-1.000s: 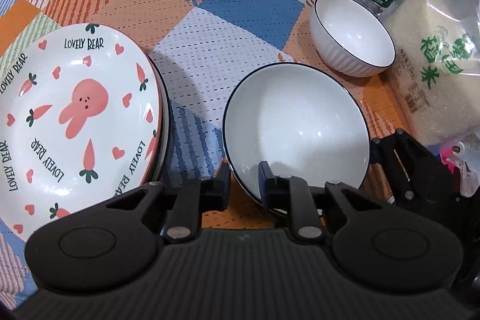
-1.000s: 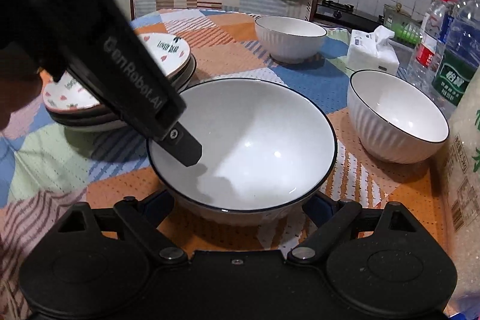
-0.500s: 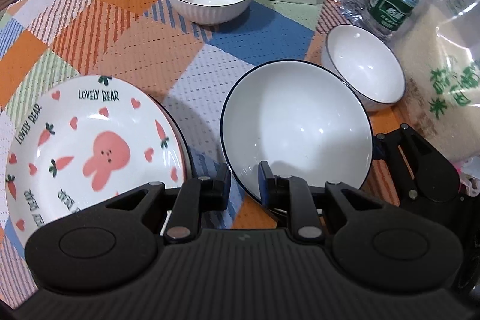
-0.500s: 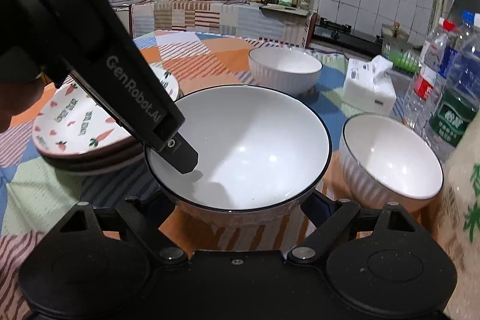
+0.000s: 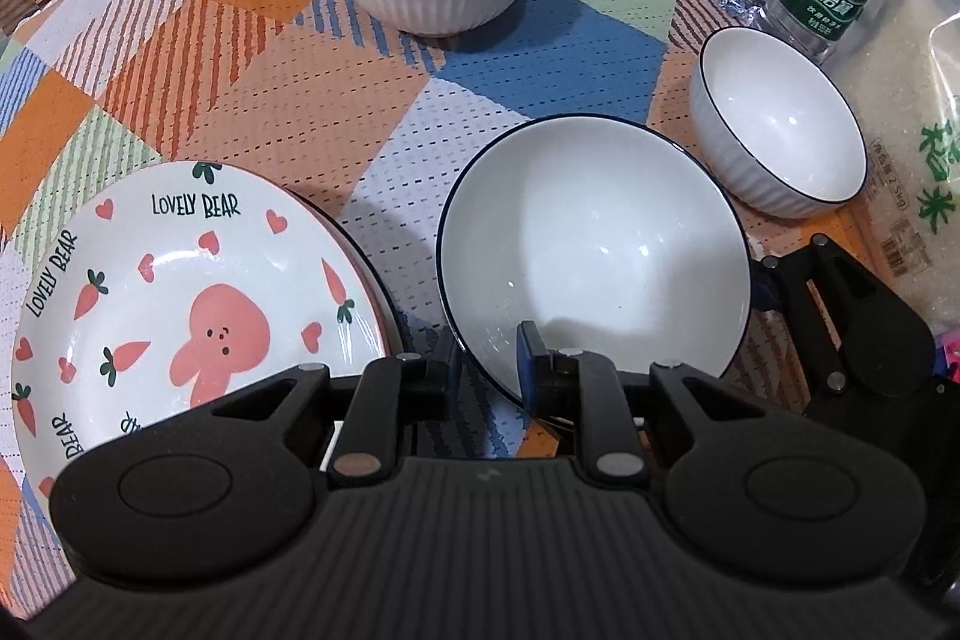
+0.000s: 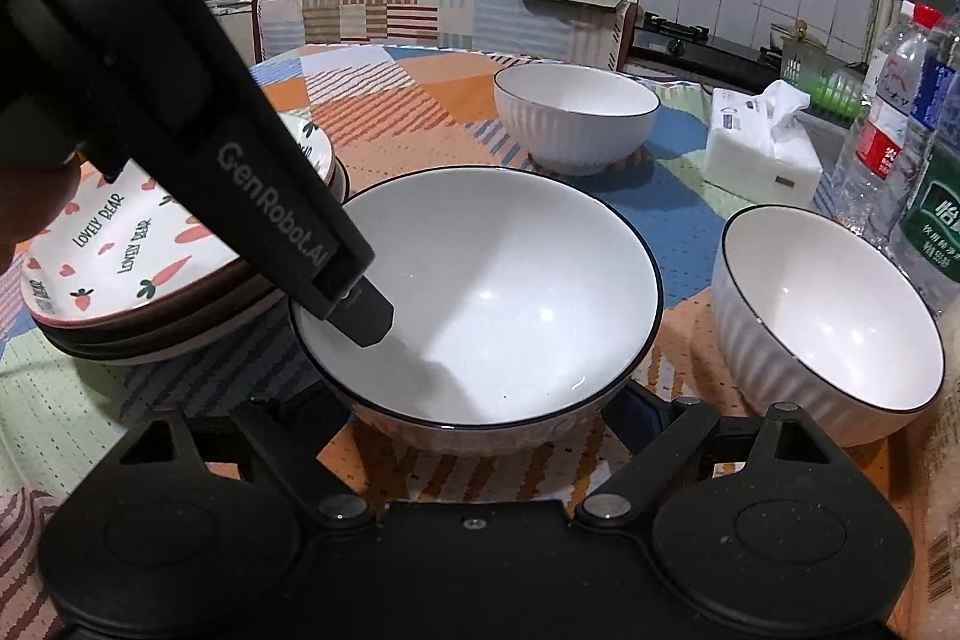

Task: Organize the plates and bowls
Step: 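Reach both tools to a white bowl and grasp its rim, then carry the white bowl with both tools over the bowl beside the rice bag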

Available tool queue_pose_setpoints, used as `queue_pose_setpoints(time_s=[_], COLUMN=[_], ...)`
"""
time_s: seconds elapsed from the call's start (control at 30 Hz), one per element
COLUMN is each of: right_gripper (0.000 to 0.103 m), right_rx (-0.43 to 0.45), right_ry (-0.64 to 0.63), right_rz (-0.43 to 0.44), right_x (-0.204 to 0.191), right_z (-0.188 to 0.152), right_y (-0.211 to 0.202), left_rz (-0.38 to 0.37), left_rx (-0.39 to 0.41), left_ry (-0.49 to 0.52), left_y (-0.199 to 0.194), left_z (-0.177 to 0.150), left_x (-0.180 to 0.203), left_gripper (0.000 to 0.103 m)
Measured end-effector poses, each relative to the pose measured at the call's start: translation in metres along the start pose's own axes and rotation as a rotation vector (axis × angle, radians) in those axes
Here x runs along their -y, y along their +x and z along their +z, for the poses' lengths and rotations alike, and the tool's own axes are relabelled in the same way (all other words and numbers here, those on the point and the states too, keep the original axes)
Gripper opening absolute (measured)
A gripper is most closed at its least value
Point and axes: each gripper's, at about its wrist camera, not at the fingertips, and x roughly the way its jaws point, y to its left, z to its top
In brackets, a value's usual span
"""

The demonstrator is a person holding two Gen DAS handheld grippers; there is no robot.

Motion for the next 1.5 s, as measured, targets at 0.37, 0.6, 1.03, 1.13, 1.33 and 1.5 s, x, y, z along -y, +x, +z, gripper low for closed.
queue_pose_setpoints(time_s=[0.37,0.6,1.03,1.13,1.33,1.5], right_gripper=[0.092,0.092,0.088,0.087,0.086,0.086], right_rx=[-0.050,-0.015,0.074,0.093,0.112,0.146], right_ry=[0.016,0.123,0.674,0.645,0.579,0.622], right_rz=[-0.020,-0.081,-0.290,-0.323,-0.349,-0.330], right_x=[0.002,0.026,0.068,0.069,0.071,0.078], right_z=[-0.008,-0.020,-0.037,-0.032,-0.023,-0.026], right_y=[-0.022,-0.067,-0.046,-0.033,-0.017,-0.014], left_rz=[0.021,0.004,-0.131,-0.157,-0.146,-0.146], left_rx=[0.002,0.041,0.131,0.136,0.075,0.049], left_ry=[0.022,0.035,0.072,0.098,0.130,0.131], left_y=[-0.008,-0.033,-0.011,0.001,0.036,0.054], left_z=[0.003,0.014,0.074,0.085,0.098,0.098], left_x=[0.000,-0.001,0.052,0.064,0.083,0.087], left_gripper=[0.022,0.027,0.041,0.046,0.047,0.043])
